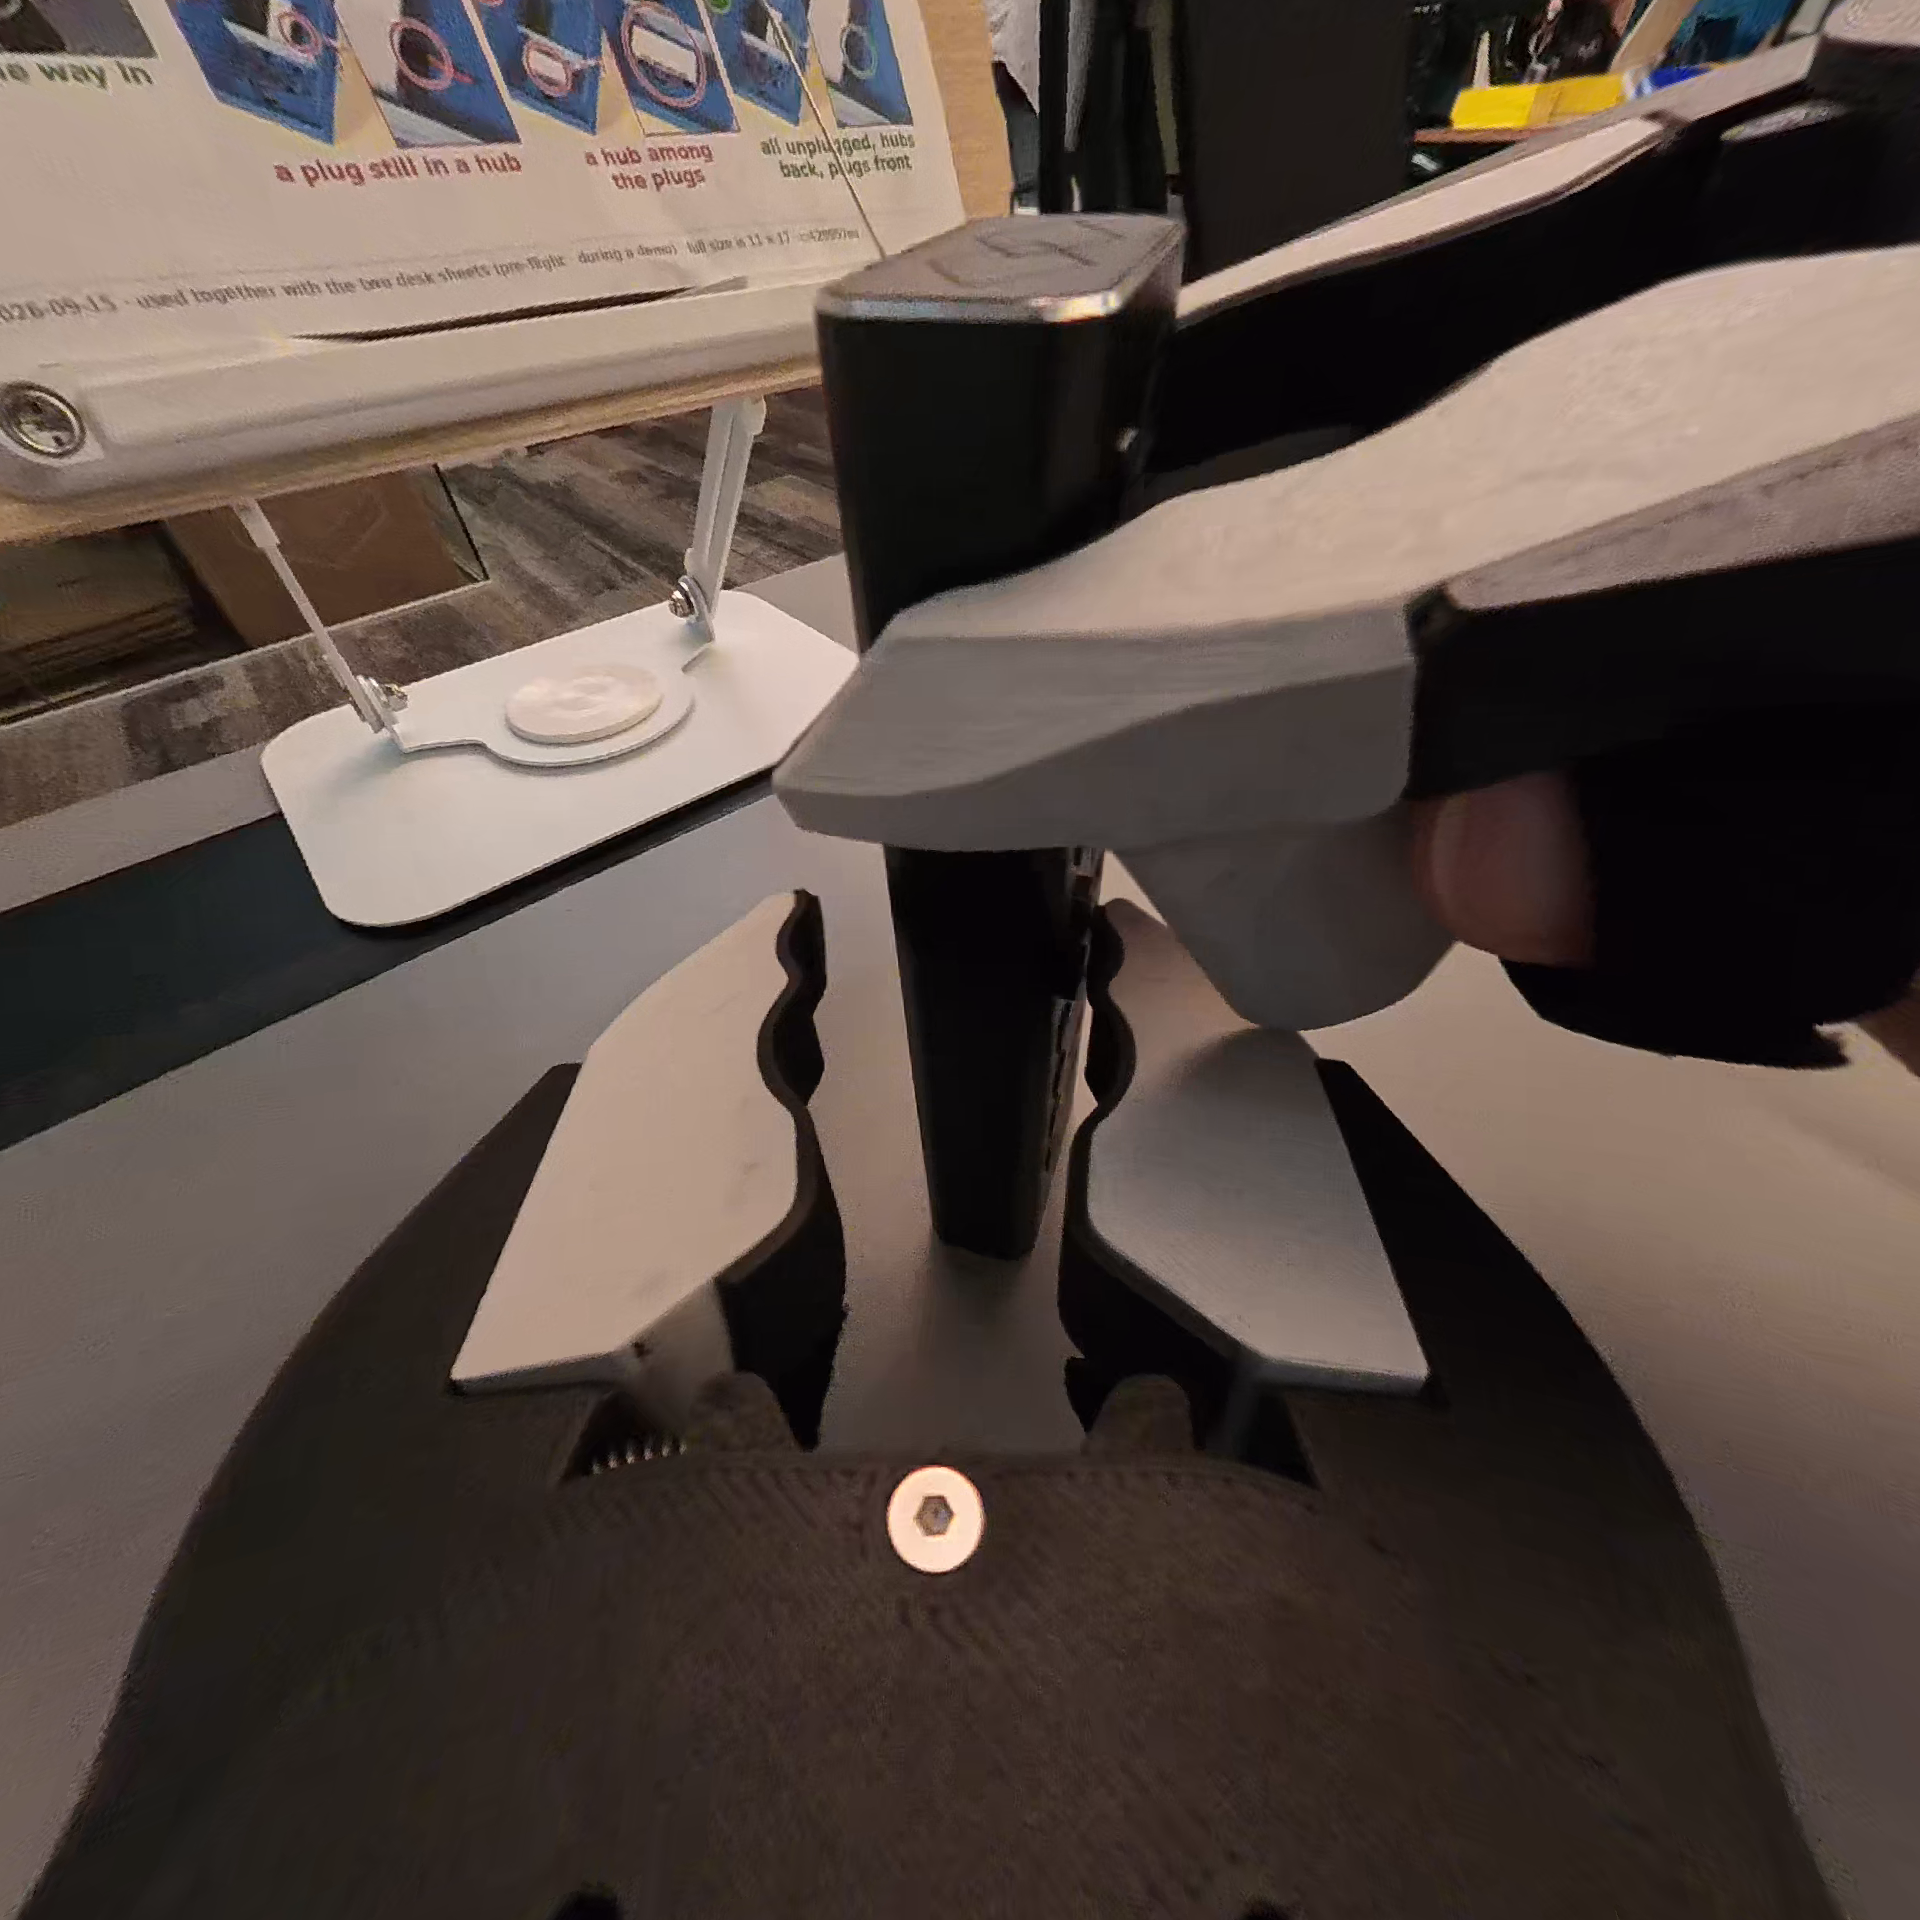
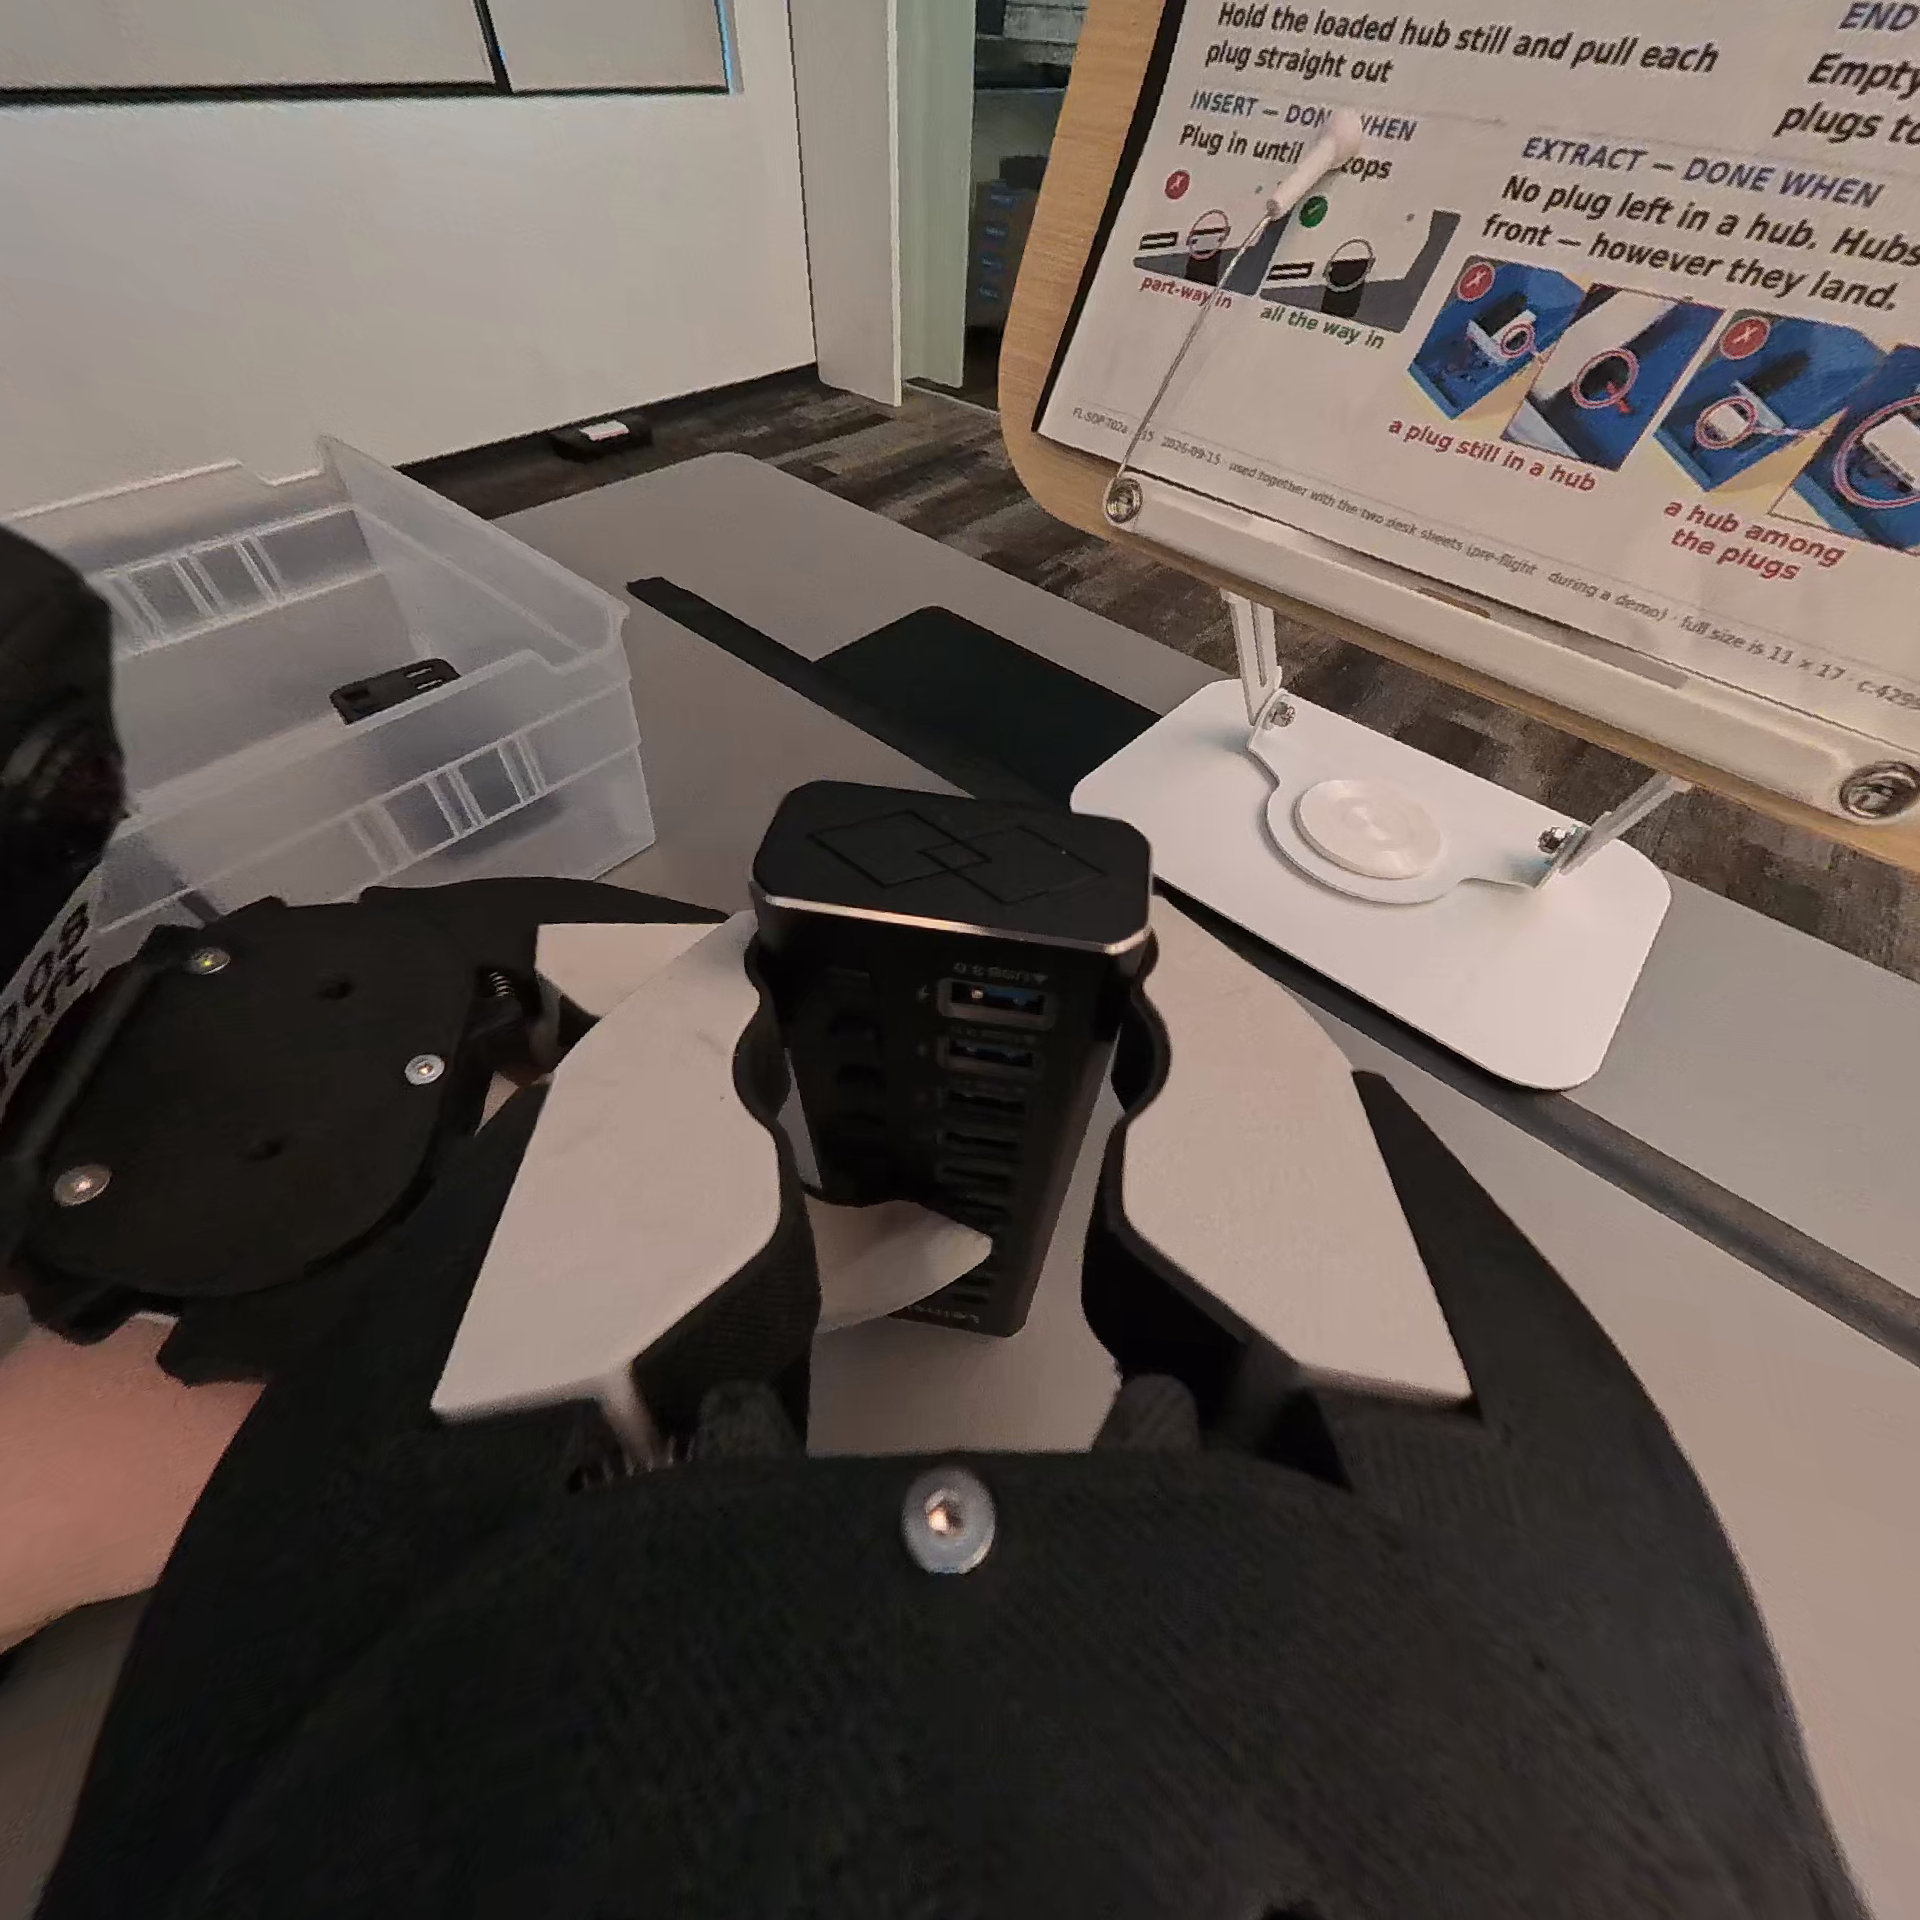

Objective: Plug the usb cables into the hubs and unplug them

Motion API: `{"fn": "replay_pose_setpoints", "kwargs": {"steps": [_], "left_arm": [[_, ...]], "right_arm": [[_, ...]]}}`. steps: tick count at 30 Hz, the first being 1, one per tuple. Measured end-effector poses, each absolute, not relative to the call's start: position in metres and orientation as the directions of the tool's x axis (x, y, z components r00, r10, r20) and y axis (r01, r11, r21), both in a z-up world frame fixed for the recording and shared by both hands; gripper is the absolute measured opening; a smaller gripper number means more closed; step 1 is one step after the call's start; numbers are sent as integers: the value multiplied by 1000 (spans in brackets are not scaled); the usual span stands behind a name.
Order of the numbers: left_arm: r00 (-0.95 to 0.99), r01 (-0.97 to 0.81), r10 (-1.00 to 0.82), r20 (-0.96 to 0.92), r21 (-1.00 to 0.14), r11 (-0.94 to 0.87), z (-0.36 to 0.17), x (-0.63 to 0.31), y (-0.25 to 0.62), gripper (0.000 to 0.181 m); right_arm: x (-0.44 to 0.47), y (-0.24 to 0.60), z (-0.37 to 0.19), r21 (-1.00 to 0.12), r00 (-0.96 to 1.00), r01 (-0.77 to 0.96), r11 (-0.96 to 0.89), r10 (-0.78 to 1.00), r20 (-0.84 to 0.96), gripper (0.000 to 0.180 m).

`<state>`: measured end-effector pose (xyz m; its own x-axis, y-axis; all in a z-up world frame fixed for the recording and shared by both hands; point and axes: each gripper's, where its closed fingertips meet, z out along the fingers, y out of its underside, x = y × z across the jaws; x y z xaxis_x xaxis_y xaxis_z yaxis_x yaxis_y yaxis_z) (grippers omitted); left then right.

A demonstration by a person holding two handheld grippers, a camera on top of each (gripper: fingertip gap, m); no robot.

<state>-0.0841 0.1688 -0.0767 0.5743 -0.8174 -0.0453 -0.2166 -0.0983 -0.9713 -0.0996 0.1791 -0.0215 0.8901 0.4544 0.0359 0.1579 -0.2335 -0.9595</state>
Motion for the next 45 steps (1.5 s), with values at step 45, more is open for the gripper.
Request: {"fn": "replay_pose_setpoints", "kwargs": {"steps": [45], "left_arm": [[-252, -964, -861, -442, 38, 263, -110, -429, 100, 41]], "right_arm": [[-15, 101, 105, -990, 862, 79, 118, 491, 127, 61]]}}
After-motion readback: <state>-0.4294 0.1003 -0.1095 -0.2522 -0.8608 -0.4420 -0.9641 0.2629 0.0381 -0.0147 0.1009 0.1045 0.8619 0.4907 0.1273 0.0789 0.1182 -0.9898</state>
